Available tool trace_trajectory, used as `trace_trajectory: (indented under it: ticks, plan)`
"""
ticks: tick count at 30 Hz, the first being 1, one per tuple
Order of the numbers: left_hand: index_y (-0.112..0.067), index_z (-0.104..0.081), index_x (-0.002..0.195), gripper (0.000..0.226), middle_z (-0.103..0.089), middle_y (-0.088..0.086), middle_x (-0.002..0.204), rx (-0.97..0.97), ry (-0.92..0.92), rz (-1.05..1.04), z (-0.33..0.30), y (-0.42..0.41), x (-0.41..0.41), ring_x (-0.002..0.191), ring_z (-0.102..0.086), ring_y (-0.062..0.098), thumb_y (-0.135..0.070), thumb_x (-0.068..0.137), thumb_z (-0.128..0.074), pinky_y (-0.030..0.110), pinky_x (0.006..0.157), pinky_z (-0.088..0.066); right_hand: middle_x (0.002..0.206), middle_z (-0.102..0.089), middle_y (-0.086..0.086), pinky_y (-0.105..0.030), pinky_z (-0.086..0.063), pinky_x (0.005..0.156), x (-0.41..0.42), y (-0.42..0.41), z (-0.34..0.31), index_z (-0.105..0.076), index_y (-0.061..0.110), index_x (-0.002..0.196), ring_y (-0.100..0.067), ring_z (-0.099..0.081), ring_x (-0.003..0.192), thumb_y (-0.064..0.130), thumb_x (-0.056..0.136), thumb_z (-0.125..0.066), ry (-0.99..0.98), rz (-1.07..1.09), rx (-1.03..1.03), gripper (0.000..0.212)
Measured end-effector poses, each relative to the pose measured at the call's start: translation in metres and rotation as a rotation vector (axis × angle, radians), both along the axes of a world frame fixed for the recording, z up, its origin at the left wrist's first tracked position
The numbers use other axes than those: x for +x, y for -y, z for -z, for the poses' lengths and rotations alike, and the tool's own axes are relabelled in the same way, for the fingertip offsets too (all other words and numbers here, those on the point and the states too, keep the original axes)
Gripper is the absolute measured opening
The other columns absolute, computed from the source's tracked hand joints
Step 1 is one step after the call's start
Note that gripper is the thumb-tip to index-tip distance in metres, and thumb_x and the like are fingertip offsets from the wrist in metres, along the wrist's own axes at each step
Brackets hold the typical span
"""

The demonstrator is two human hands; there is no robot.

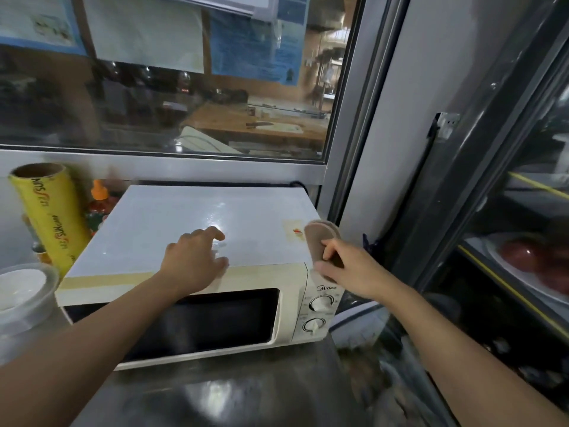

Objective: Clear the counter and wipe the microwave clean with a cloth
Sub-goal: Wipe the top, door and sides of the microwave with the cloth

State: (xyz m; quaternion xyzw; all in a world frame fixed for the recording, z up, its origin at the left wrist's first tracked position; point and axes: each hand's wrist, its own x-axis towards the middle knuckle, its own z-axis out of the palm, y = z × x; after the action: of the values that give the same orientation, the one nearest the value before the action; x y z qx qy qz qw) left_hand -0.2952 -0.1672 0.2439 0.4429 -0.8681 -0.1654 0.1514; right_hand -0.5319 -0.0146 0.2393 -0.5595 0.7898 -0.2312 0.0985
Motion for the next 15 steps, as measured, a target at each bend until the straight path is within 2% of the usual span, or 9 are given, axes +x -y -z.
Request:
trace_trajectory:
  ticks: [2,4,5,6,8,10,12,15]
  plan:
    - [-0.023,-0.047,0.128,0.042,-0.054,0.003,0.129,-0.009,0.034,-0.017,0.004,0.004,0.001,0.115,-0.049,0.025,-0.031,0.088,-0.057,0.04,0.099,-0.039,0.121,-0.054,0.006,-0.024,-0.041,0.075,-0.007,0.008,-0.005,-0.053,0.024,0.105,-0.009,-0.052,0.097,0.038,0.094,-0.048,-0.049,0.1,-0.123,0.018]
    - [-0.027,-0.045,0.131,0.044,-0.047,-0.001,0.137,-0.028,0.073,-0.034,0.008,0.009,0.005,0.124,-0.043,0.023,-0.034,0.089,-0.054,0.042,0.104,-0.033,0.143,-0.04,-0.001,-0.034,-0.039,0.099,-0.014,0.019,-0.006,-0.043,0.022,0.131,-0.018,-0.042,0.125,0.032,0.097,-0.045,-0.111,0.074,-0.119,0.036]
    - [-0.029,-0.043,0.133,0.045,-0.043,-0.003,0.142,-0.044,0.107,-0.037,0.01,0.011,0.006,0.129,-0.038,0.022,-0.036,0.09,-0.052,0.044,0.107,-0.028,0.153,-0.025,0.001,-0.039,-0.029,0.111,-0.015,0.024,-0.003,-0.032,0.022,0.142,-0.02,-0.026,0.139,0.031,0.098,-0.042,-0.134,0.02,-0.044,0.046]
    - [-0.03,-0.041,0.134,0.045,-0.039,-0.005,0.145,-0.06,0.149,-0.036,0.013,0.014,0.008,0.132,-0.034,0.021,-0.038,0.09,-0.049,0.046,0.108,-0.024,0.158,-0.012,0.003,-0.04,-0.016,0.116,-0.016,0.028,0.002,-0.022,0.023,0.147,-0.018,-0.011,0.144,0.032,0.099,-0.038,-0.175,-0.036,0.043,0.051]
    - [-0.033,-0.04,0.135,0.044,-0.034,-0.007,0.148,-0.064,0.217,-0.032,0.018,0.019,0.011,0.135,-0.03,0.021,-0.041,0.092,-0.044,0.048,0.108,-0.022,0.159,-0.005,0.002,-0.037,-0.004,0.118,-0.015,0.034,0.017,-0.014,0.02,0.149,-0.017,0.0,0.145,0.034,0.101,-0.029,-0.308,-0.089,0.109,0.052]
    - [-0.035,-0.038,0.137,0.046,-0.029,-0.009,0.151,-0.05,0.23,-0.038,0.024,0.023,0.013,0.137,-0.027,0.021,-0.045,0.092,-0.041,0.049,0.108,-0.023,0.156,-0.012,-0.004,-0.037,0.0,0.119,-0.01,0.042,0.028,-0.018,0.014,0.147,-0.02,-0.003,0.144,0.034,0.1,-0.024,-0.449,-0.091,0.055,0.051]
    - [-0.038,-0.036,0.138,0.048,-0.026,-0.011,0.153,-0.044,0.22,-0.047,0.028,0.025,0.014,0.138,-0.026,0.021,-0.047,0.091,-0.041,0.049,0.109,-0.022,0.153,-0.021,-0.006,-0.038,-0.003,0.119,0.003,0.051,0.032,-0.024,0.011,0.143,-0.022,-0.01,0.142,0.034,0.098,-0.022,-0.542,-0.092,0.017,0.05]
    - [-0.04,-0.036,0.138,0.049,-0.026,-0.011,0.153,-0.049,0.208,-0.065,0.032,0.027,0.014,0.137,-0.026,0.023,-0.047,0.09,-0.042,0.049,0.109,-0.021,0.144,-0.034,-0.009,-0.04,-0.013,0.115,0.031,0.065,0.031,-0.031,0.008,0.136,-0.025,-0.023,0.135,0.034,0.097,-0.026,-0.509,-0.112,-0.02,0.047]
